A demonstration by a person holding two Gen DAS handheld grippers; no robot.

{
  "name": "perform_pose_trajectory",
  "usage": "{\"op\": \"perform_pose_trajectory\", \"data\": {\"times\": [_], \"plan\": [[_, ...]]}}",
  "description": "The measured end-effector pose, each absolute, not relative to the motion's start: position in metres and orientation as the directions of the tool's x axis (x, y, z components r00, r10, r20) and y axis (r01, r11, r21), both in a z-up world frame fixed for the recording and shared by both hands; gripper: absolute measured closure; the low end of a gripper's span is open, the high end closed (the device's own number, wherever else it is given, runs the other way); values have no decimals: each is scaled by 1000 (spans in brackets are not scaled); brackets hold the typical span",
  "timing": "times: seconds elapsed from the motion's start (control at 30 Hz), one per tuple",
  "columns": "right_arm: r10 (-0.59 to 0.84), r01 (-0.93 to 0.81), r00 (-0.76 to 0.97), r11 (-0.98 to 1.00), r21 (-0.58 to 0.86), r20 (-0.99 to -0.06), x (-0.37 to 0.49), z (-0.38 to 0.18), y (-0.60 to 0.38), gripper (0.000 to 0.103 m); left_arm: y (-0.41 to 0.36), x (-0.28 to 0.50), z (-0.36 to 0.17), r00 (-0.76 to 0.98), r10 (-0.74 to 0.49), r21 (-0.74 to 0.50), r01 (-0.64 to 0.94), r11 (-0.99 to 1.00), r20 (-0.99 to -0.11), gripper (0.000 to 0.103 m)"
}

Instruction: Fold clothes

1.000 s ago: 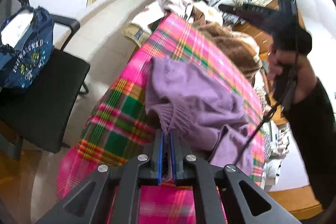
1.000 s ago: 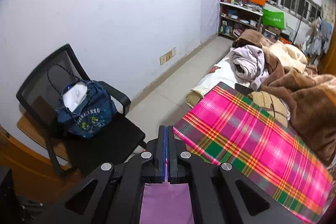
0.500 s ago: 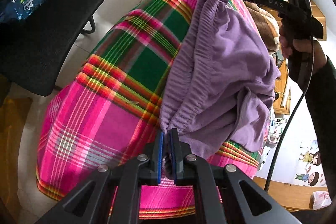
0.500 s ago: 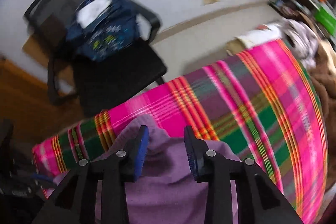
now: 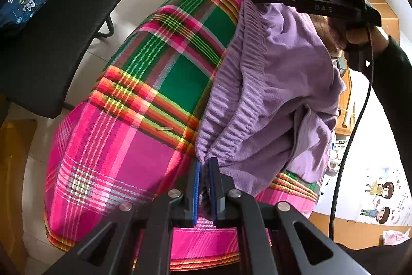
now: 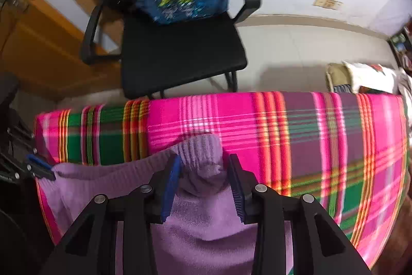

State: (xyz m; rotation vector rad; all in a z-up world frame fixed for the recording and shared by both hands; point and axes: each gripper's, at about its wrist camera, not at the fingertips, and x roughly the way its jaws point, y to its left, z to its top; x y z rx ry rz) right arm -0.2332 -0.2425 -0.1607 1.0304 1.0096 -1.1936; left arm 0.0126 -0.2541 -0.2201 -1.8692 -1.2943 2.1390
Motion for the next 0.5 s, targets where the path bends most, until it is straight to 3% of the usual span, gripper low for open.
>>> {"op": "perform_pose_trajectory", "data": {"times": [0.03,0.1,0.17,0.37,0.5], "plan": [[-233,994,90,75,74,-968,-234,-158,-242,64,-254,13,-220,-281,510,-579,481,-658,-813,96],[-250,996,77,64,63,-965,-235,-153,-241,83,-253,12,-218,-280,506,-575,478,-664,-816,96],[-267,997,64,53,52,-961,-237,-147,-240,92,-254,9,-210,-290,491,-570,469,-675,-821,96],[-326,1000,19,11,16,-945,-242,-128,-237,93,-262,-5,-171,-355,430,-553,425,-717,-830,96],[-448,994,-89,-97,-50,-890,-255,-78,-221,93,-264,-20,-130,-409,371,-524,374,-765,-834,96]]}}
